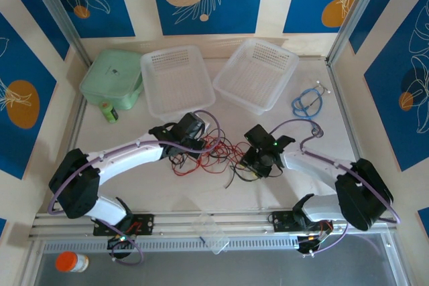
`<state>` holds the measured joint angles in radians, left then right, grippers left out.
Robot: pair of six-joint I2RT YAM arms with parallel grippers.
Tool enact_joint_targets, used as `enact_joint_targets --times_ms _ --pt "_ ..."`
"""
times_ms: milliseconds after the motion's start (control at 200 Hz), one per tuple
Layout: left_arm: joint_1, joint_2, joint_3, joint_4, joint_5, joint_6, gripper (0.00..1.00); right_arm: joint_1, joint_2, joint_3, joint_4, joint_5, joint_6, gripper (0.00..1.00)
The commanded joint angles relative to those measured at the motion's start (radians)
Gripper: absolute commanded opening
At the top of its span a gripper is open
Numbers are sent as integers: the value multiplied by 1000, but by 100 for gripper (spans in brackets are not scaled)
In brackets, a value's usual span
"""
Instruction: Untangle the cables
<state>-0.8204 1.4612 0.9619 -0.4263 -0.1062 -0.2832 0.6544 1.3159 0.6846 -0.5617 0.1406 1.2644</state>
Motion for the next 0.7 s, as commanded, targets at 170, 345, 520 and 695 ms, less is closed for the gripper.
enact_joint_targets --times_ms 170,345,520,695 --pt "23 -82 -111 -38 -58 -43 0 -42 10 126 -130 253 -190 0" --pt "48 -101 -152 -26 -39 -60 0 -110 -15 160 -214 296 -421 0" --pt "48 -62 -166 50 47 -83 1 -139 18 175 -220 319 -571 0" --pt "48 -46 -149 42 30 -87 6 -123 70 225 -270 343 -579 18"
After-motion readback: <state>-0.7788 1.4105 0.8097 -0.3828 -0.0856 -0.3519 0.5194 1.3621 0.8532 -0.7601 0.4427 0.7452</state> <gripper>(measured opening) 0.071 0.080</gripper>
